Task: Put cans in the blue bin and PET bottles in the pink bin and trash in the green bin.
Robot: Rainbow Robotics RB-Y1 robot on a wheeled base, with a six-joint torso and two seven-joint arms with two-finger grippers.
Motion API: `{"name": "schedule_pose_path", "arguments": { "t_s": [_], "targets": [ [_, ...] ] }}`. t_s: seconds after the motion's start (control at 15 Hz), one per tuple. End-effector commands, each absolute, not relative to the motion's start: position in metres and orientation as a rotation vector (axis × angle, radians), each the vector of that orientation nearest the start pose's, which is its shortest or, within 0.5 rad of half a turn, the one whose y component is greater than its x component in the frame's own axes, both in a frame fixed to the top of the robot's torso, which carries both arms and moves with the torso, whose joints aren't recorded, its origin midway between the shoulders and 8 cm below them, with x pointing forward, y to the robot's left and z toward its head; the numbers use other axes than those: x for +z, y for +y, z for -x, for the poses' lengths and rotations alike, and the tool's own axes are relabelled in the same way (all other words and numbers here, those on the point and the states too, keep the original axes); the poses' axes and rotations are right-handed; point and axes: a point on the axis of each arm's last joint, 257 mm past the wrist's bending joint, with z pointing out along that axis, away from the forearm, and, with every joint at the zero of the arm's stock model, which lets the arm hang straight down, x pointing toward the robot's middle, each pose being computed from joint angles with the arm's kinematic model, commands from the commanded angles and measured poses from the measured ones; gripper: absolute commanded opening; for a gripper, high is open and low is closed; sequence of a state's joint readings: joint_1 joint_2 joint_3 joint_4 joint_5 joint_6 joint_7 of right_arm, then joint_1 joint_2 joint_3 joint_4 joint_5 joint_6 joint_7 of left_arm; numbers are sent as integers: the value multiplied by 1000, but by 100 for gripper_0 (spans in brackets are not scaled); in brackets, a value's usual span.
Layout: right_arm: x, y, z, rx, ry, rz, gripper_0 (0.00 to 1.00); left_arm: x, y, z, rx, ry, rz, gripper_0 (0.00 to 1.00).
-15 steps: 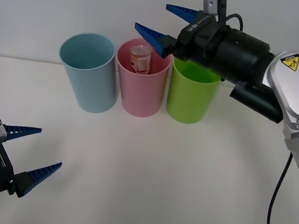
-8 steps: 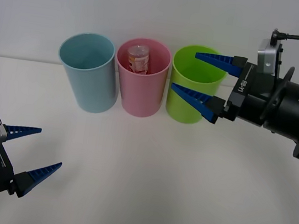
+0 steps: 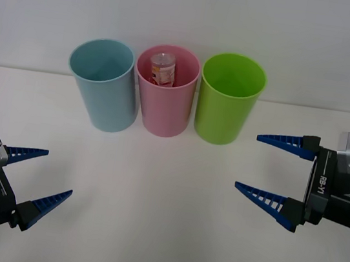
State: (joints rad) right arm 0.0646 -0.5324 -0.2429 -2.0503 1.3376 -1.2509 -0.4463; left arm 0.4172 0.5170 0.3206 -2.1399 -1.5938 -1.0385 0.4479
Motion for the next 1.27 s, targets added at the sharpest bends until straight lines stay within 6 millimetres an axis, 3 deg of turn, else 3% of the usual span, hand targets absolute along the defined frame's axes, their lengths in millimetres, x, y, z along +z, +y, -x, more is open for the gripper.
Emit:
{"name": "schedule_pose_path", "arguments": {
  "t_s": [0.07,0.2,0.47,0.73,1.27],
  "targets": [
    [-137,-159,-346,685,1485,1091,100,-204,245,-345,-384,1798,-846,100],
    [-157,-168,-338,647,1519,1134,100,-204,245,-345,-384,1798,-846,100],
    [-174,-183,-322,671,1555,1196,100,-204,245,-345,-384,1798,-846,100],
    [-181,-199,-321,662,1581,1189,100,-204,245,-345,-384,1798,-846,100],
    [-181,-198,-321,663,1577,1192,100,-204,245,-345,-384,1798,-846,100]
  ]
}}
